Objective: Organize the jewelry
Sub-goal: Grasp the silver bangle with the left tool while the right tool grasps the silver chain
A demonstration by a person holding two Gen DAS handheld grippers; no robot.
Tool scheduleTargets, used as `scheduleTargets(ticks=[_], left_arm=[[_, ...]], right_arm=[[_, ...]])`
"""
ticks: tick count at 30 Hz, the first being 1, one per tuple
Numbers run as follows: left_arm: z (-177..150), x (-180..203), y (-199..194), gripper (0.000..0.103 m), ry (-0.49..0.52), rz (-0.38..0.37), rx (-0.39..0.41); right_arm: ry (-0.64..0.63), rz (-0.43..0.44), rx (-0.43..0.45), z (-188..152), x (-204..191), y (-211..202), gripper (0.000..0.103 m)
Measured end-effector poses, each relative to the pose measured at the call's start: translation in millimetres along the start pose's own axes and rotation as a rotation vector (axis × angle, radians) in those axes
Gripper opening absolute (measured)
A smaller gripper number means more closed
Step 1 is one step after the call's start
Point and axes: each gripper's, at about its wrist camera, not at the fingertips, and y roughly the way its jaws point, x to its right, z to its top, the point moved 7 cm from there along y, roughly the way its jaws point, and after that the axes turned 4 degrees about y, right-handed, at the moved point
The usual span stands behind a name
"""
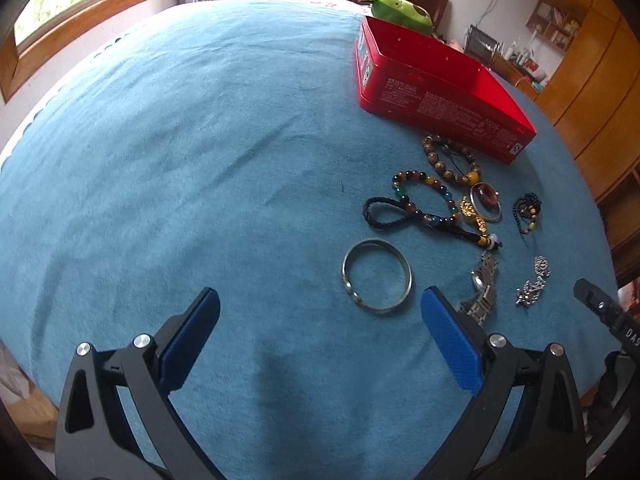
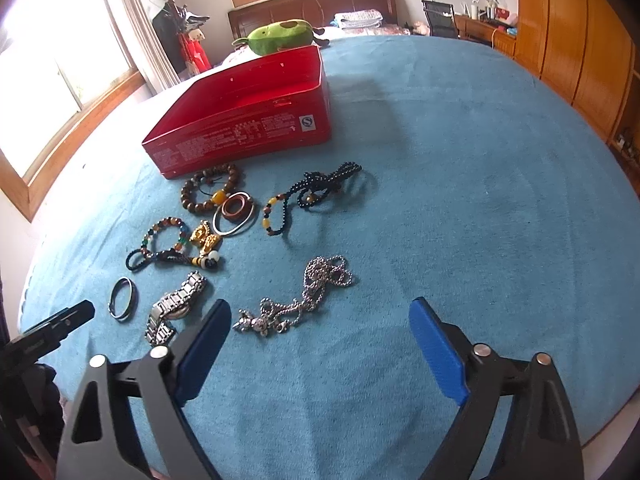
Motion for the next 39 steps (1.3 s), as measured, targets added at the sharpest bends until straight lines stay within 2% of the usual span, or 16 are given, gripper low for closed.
scheduleTargets(ticks=[3,5,6,8,11,13,15,18,20,22,25,33,35,36,39], left_arm=[[6,5,8,0.098,0.046,0.001,-0.037],[6,8,17,0.089,0.054,-0.021,-0.088],[6,9,21,0.08,0.052,-0.038,-0.114],[6,10,28,0.077,0.045,-0.065,-0.164],[13,9,28,0.074,0.06,-0.03,-0.15],[16,9,28,0.063,0.066,-0.027,-0.16],[15,10,29,0.058,0.056,-0.04,-0.189],[13,13,31,0.058,0.041,-0.082,-0.228],[15,16,32,0.048,0.032,-0.093,-0.238],[17,18,36,0.033,0.028,-0.086,-0.25],[17,23,38,0.024,0.036,-0.072,-0.262],[8,36,47,0.024,0.008,-0.109,-0.305],[7,36,50,0.019,0.002,-0.093,-0.299],[7,36,51,0.011,0.002,-0.088,-0.297],[3,31,52,0.003,-0.007,-0.093,-0.284]], right_arm=[[-0.008,0.018,-0.013,1,-2,4,0.078],[-0.017,0.026,-0.024,1,-4,7,0.075],[-0.019,0.029,-0.029,1,-5,9,0.073],[-0.018,0.035,-0.04,1,-6,12,0.073],[-0.018,0.038,-0.044,1,-8,16,0.072],[-0.014,0.04,-0.048,2,-7,18,0.072],[-0.006,0.039,-0.053,2,-6,20,0.072],[0.001,0.04,-0.056,3,-5,23,0.072],[0.001,0.043,-0.056,3,-6,25,0.072],[-0.002,0.049,-0.057,3,-8,25,0.072],[-0.005,0.049,-0.057,3,-8,26,0.072],[0.016,0.044,-0.048,8,2,28,0.072],[0.014,0.045,-0.049,10,3,30,0.072],[0.013,0.044,-0.05,11,4,31,0.072],[0.021,0.042,-0.067,12,8,34,0.072]])
